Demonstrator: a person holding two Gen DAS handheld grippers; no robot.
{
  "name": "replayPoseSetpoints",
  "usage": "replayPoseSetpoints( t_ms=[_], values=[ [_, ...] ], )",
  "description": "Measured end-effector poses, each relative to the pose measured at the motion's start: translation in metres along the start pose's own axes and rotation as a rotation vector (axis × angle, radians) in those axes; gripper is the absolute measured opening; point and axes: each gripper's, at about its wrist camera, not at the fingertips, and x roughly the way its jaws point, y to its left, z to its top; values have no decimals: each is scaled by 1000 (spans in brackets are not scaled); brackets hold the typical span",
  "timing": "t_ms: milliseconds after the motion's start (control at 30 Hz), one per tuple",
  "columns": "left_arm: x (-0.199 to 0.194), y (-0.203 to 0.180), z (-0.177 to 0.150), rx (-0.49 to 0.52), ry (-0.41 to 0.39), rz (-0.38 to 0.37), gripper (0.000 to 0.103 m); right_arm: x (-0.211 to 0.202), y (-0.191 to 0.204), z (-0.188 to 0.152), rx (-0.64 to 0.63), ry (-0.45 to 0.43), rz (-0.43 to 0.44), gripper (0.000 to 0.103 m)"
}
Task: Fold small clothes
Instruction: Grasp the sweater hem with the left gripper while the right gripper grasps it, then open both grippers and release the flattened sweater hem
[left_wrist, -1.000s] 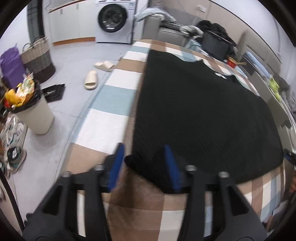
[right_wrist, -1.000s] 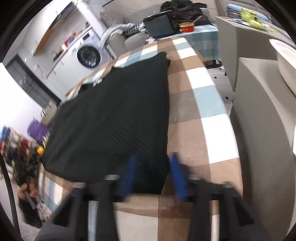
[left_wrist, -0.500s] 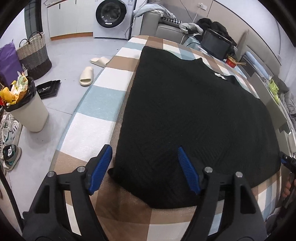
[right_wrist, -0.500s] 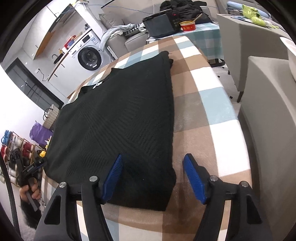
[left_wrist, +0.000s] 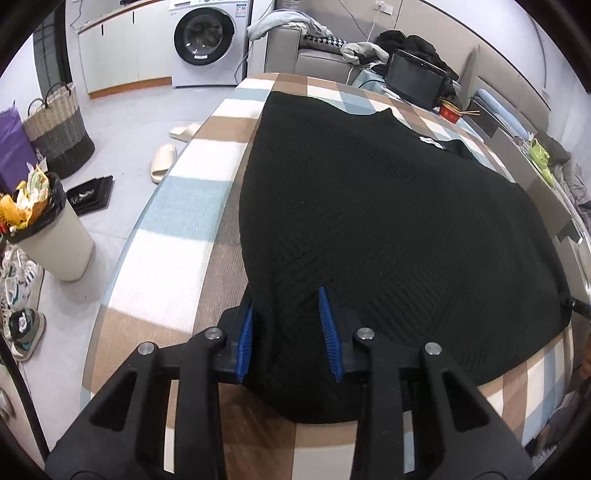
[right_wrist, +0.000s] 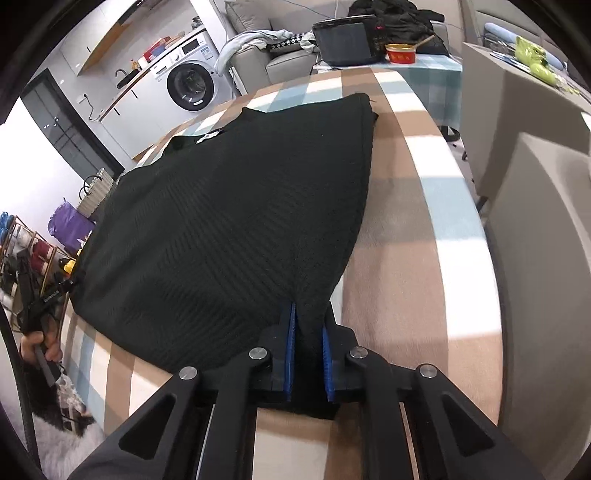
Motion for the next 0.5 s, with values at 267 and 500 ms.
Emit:
replayPoseSetpoints(
  t_ms=[267, 500],
  values=[
    [-24, -3, 9, 0, -31, 66, 60, -22, 0, 23, 9, -88, 7, 44],
    [-32, -14, 20, -7, -62, 96, 70, -27, 22, 51, -65, -209, -16, 85]
  ],
)
